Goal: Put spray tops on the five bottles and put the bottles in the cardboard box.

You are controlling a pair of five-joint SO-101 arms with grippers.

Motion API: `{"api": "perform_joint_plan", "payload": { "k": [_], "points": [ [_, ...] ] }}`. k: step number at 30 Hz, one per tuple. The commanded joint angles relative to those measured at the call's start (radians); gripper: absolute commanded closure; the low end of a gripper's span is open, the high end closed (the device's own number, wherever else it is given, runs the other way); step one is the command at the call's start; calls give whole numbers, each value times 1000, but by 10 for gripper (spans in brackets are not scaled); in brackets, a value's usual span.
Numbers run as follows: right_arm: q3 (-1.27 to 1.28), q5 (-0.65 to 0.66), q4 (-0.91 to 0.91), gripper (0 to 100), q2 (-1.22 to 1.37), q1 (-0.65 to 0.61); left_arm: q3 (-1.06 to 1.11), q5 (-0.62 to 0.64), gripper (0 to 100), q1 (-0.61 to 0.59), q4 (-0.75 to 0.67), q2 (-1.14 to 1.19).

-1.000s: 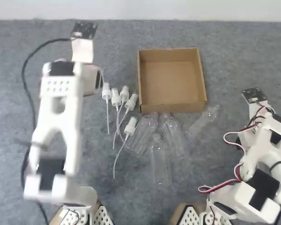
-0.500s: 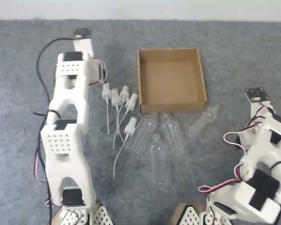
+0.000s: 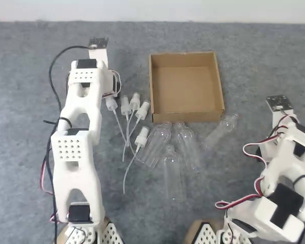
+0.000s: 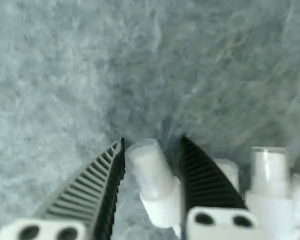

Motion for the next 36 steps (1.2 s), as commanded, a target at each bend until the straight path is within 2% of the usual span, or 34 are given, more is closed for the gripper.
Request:
{"api": "perform_joint_plan", "payload": {
  "k": [1, 4, 7, 12, 16, 20, 29, 33, 36],
  "points": [
    [-8, -11, -12, 988, -64, 18, -35, -17, 915, 5, 61, -11],
    [-8, -11, -12, 988, -64, 15, -33, -20, 932, -6, 61, -9],
    [-8, -11, -12, 988, -64, 18, -39, -64, 992, -5, 77, -23],
    [-8, -17, -12, 987, -64, 19, -64, -83, 991, -3, 186, -114],
    [-8, -18, -8, 902, -64, 19, 1, -84, 991, 3, 235, -279],
    [-8, -18, -4, 809, -64, 19, 220, -89, 991, 38, 192, -506],
    [-43, -18, -10, 818, -74, 13, 1044, -137, 990, 84, -166, -1194],
    [-78, -20, 4, 807, -70, 12, 1248, -138, 990, 84, -187, -1452],
    [-74, -21, 5, 712, -64, -10, 1337, -138, 990, 84, -187, -1583]
  ]
}}
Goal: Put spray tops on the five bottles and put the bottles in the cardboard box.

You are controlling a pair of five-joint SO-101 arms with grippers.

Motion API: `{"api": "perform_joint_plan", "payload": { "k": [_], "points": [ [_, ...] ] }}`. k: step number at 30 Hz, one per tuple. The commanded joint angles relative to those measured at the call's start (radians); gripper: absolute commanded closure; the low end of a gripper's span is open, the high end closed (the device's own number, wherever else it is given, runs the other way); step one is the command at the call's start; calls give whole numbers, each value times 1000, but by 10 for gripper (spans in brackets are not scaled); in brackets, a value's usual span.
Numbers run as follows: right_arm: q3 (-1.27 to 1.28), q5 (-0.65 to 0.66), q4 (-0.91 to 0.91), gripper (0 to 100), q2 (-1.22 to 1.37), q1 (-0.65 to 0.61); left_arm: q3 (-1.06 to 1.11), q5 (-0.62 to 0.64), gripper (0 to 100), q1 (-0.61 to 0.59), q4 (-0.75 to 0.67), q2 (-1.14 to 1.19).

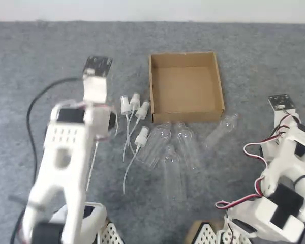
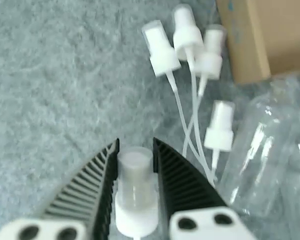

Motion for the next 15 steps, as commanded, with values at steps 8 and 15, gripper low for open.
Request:
{"api": "perform_joint_plan", "payload": {
  "k": [8, 15],
  "points": [
    [-121, -11, 87, 637, -65, -71, 160, -43, 989, 0, -83, -269],
    [-238, -6, 140, 705, -62, -18, 163, -44, 989, 5, -91, -250]
  ]
}}
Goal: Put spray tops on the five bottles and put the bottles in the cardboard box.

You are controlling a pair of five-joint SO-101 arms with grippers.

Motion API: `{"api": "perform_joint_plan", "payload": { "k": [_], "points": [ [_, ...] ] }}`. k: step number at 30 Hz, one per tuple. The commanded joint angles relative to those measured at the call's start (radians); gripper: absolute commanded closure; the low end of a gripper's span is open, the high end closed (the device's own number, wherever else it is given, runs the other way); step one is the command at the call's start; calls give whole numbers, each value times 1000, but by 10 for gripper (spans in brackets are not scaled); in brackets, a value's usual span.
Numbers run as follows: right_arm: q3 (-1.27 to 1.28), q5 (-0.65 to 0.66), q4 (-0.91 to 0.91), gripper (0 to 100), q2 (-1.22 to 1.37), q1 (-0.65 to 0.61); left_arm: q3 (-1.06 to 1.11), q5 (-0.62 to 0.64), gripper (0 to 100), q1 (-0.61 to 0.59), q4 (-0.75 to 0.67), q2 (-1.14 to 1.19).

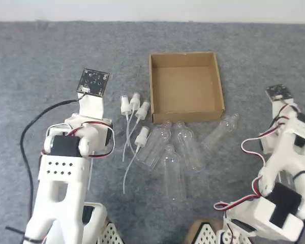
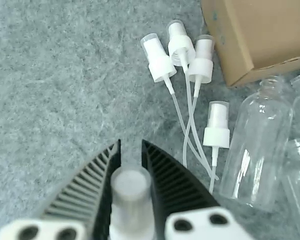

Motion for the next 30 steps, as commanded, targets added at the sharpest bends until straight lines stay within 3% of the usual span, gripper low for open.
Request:
{"api": "perform_joint_plan", "payload": {
  "k": [1, 3, 18, 23, 26, 30],
  "points": [
    [-100, -2, 19, 734, -62, 45, -1, -6, 989, 2, -32, -17],
    [-94, 28, 21, 772, -58, 45, 2, -6, 989, 2, -34, -17],
    [-89, 43, 10, 779, 120, 50, 4, -3, 988, 3, -35, -18],
    [-158, 37, 27, 998, 117, 41, 1, -6, 988, 3, -35, -26],
    [-265, 31, 156, 987, 71, -10, -44, -9, 988, 3, -38, -29],
    [-364, -109, 286, 994, -116, -179, -186, -6, 988, 2, 18, -74]
  ]
}}
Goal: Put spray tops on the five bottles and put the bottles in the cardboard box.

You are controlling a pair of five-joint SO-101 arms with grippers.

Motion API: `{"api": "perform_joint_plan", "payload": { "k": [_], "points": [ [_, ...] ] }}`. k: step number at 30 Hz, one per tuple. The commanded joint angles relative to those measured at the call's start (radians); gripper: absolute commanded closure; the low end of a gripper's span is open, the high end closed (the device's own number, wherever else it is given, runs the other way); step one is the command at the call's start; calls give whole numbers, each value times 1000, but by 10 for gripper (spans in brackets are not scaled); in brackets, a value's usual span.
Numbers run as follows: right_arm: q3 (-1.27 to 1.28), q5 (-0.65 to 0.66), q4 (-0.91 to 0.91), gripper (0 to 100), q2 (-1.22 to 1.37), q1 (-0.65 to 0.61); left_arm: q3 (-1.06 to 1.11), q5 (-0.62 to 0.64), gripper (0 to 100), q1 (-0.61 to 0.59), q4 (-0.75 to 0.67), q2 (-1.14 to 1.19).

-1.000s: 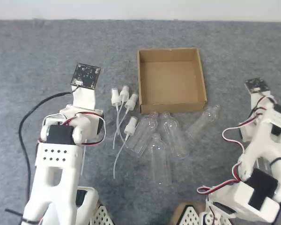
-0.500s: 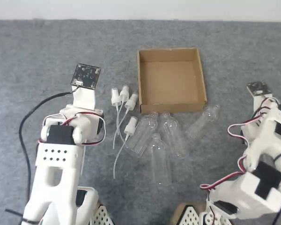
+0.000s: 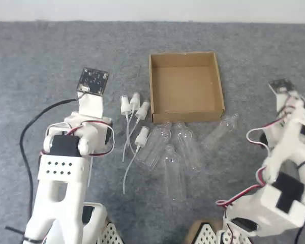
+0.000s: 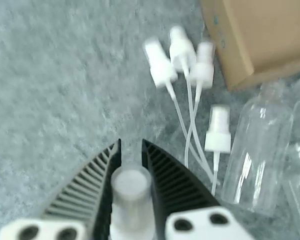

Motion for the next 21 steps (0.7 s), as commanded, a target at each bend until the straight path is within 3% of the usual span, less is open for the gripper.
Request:
{"api": "perform_joint_plan", "payload": {
  "k": [1, 7, 11, 15, 21],
  "points": [
    [-135, -152, 120, 994, -286, -211, -182, 2, 988, 5, 46, -74],
    [29, -348, 51, 994, -687, -650, -484, 89, 988, 0, 158, -104],
    [181, -462, -93, 994, -803, -901, -610, 170, 988, 5, 126, -109],
    [315, -535, -297, 994, -806, -1069, -677, 245, 989, 3, 20, -110],
    [451, -511, -467, 993, -814, -1227, -685, 381, 989, 6, -109, -103]
  ]
}}
